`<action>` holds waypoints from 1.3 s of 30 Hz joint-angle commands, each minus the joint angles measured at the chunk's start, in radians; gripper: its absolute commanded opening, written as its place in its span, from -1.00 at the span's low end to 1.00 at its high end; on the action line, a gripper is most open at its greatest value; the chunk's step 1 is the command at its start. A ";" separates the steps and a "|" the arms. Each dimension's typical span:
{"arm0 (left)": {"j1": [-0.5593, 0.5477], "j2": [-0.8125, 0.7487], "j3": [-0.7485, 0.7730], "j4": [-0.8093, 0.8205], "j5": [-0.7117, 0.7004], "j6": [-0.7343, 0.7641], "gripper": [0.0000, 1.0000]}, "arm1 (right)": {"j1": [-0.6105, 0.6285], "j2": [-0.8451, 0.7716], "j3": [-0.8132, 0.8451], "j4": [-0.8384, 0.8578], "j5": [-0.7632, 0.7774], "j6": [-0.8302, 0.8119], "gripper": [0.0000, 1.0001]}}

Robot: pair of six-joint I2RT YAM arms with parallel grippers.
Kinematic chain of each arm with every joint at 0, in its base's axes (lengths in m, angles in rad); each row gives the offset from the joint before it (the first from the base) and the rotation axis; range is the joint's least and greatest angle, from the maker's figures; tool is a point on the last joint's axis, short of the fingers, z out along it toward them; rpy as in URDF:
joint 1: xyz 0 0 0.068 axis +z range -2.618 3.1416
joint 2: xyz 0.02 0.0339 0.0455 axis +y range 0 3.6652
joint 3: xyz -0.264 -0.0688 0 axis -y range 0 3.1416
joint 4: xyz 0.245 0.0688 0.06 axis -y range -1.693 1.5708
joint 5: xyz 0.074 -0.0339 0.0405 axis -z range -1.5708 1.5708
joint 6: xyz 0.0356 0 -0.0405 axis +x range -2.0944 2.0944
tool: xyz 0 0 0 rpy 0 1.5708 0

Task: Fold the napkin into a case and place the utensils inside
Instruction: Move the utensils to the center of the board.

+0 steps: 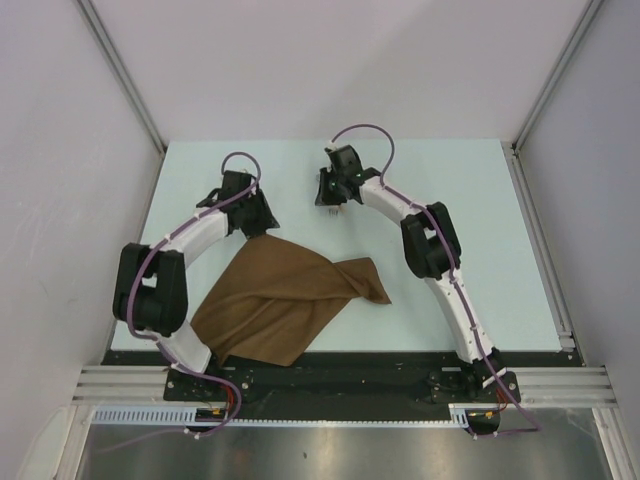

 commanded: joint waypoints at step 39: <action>0.057 0.409 0.375 -0.245 -0.182 0.277 0.19 | -0.072 -0.494 -0.406 -0.069 0.170 -0.103 0.46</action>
